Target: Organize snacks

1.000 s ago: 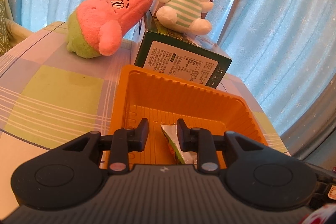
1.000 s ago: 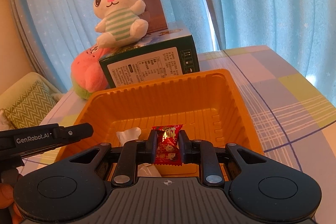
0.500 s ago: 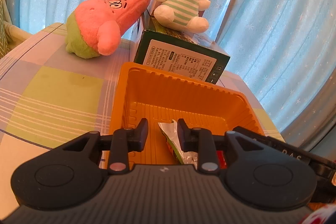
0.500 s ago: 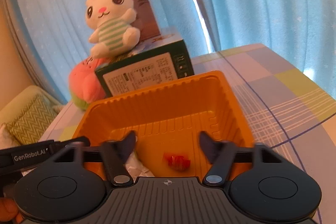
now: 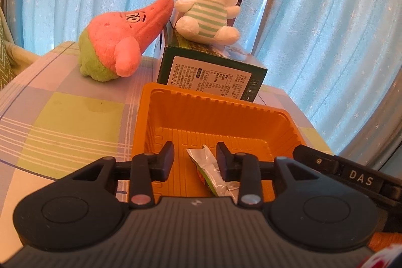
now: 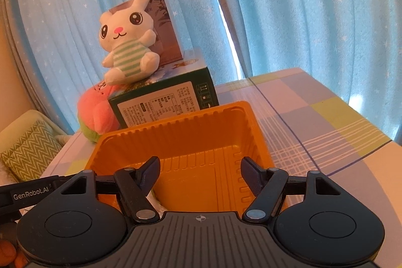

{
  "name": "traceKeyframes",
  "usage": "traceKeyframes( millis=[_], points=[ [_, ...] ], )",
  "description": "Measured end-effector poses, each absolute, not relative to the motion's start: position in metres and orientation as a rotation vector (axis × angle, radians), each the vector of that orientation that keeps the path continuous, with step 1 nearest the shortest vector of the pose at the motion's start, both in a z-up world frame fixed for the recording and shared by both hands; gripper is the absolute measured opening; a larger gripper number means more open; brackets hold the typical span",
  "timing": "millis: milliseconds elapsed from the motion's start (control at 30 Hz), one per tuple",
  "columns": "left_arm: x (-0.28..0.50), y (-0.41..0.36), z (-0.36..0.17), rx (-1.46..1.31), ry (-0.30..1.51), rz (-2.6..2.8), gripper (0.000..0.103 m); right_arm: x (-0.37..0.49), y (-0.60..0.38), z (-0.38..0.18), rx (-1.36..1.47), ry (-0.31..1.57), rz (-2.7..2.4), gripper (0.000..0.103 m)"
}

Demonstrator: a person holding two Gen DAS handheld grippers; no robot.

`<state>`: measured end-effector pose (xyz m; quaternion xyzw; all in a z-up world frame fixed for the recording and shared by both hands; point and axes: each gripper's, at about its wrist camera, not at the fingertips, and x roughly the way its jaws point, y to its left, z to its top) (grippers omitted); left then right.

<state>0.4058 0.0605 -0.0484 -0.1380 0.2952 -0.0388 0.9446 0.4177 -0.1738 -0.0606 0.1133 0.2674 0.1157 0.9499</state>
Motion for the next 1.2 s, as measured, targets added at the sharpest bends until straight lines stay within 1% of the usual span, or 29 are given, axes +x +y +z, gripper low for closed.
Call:
traceKeyframes(
  millis=[67,300,400,433,567,833,1200],
  points=[
    [0.400,0.058,-0.044,-0.277,0.592,-0.083,0.034,0.409,-0.174,-0.056,0.208,0.526,0.226,0.071],
    [0.364,0.051,-0.031,-0.255,0.578,-0.095,0.047,0.370,-0.179,-0.047,0.188,0.522,0.222,0.071],
    [0.345,0.049,-0.026,-0.259,0.579,-0.097,0.051,0.346,-0.181,-0.043,0.170,0.524,0.222,0.071],
    [0.337,0.048,-0.025,-0.259,0.580,-0.096,0.053,0.338,-0.182,-0.043,0.166,0.523,0.221,0.071],
    [0.304,0.045,-0.019,-0.253,0.585,-0.092,0.058,0.306,-0.189,-0.041,0.168,0.535,0.207,0.071],
    [0.233,0.043,-0.013,-0.257,0.596,-0.067,0.072,0.233,-0.209,-0.040,0.197,0.566,0.167,0.071],
    [0.143,0.033,-0.012,-0.201,0.632,-0.044,0.077,0.136,-0.229,-0.046,0.233,0.626,0.119,0.071]
  ],
)
